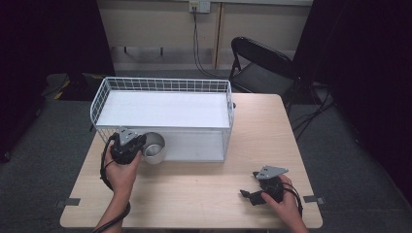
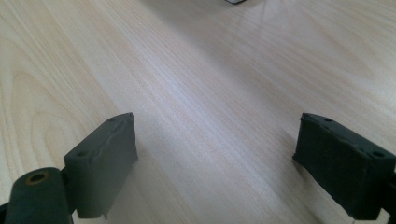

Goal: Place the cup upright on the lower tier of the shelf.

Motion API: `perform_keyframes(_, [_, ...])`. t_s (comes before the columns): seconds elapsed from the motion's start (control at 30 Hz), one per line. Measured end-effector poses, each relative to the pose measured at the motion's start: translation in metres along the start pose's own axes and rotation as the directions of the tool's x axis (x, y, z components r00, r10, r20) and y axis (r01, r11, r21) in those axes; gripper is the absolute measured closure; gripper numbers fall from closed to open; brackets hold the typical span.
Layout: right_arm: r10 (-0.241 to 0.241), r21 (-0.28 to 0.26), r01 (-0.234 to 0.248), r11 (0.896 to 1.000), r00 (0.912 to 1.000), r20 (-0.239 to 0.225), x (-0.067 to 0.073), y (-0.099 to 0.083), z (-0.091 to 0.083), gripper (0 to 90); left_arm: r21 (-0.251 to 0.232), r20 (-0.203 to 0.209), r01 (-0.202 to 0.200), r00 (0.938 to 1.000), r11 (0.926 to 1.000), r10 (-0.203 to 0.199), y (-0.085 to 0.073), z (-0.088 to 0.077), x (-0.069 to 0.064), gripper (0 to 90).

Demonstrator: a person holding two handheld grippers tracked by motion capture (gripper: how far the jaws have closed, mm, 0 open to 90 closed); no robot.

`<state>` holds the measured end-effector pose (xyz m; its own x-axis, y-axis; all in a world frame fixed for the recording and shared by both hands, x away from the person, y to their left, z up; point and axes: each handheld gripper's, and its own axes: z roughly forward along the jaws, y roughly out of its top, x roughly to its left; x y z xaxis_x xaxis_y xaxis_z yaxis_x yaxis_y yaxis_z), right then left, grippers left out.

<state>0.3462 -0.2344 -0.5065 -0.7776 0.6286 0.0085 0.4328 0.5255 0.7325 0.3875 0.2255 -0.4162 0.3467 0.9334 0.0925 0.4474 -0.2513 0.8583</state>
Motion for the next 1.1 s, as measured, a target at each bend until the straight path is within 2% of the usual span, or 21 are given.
perform_keyframes(0.47, [0.000,0.000,0.000,1.000,1.0000,0.000,0.000,0.000,0.000,11.7,0.000,-0.018,-0.006,0.9998,1.0000,0.006,0.000,0.005,-0.002,81.8])
perform_keyframes(0.57, [0.000,0.000,0.000,1.000,1.0000,0.000,0.000,0.000,0.000,11.7,0.005,-0.024,-0.020,0.9995,0.9998,0.020,-0.001,0.008,-0.004,81.7])
perform_keyframes(0.6, [0.000,0.000,0.000,1.000,1.0000,0.000,0.000,0.000,0.000,11.7,-0.004,-0.020,-0.004,0.9998,1.0000,0.004,-0.002,0.008,-0.004,81.7])
perform_keyframes(0.73, [0.000,0.000,0.000,1.000,1.0000,0.000,0.000,0.000,0.000,11.7,-0.008,-0.018,0.003,0.9998,1.0000,-0.003,-0.003,0.009,-0.003,81.6])
perform_keyframes(0.8, [0.000,0.000,0.000,1.000,1.0000,0.000,0.000,0.000,0.000,11.7,-0.018,-0.030,0.001,0.9995,0.9998,-0.001,-0.004,0.010,-0.002,81.3])
perform_keyframes(0.87, [0.000,0.000,0.000,1.000,1.0000,0.000,0.000,0.000,0.000,11.7,-0.016,-0.033,-0.002,0.9994,0.9999,0.001,-0.004,0.010,-0.002,80.2])
perform_keyframes(0.93, [0.000,0.000,0.000,1.000,1.0000,0.000,0.000,0.000,0.000,11.8,-0.005,-0.033,0.005,0.9994,1.0000,-0.005,-0.006,0.012,0.000,75.2])
perform_keyframes(0.97, [0.000,0.000,0.000,1.000,1.0000,0.000,0.000,0.000,0.000,11.8,-0.024,-0.026,0.021,0.9994,0.9995,-0.021,-0.008,0.012,0.003,72.5])
perform_keyframes(1.03, [-0.001,0.000,0.001,1.000,1.0000,-0.001,0.000,0.000,0.000,11.8,-0.029,-0.030,0.021,0.9993,0.9994,-0.021,-0.008,0.012,0.003,71.8])
perform_keyframes(1.1, [-0.002,-0.001,0.002,1.000,1.0000,-0.002,0.000,0.000,0.000,11.8,-0.035,-0.028,0.015,0.9995,0.9993,-0.016,-0.006,0.013,0.002,66.3])
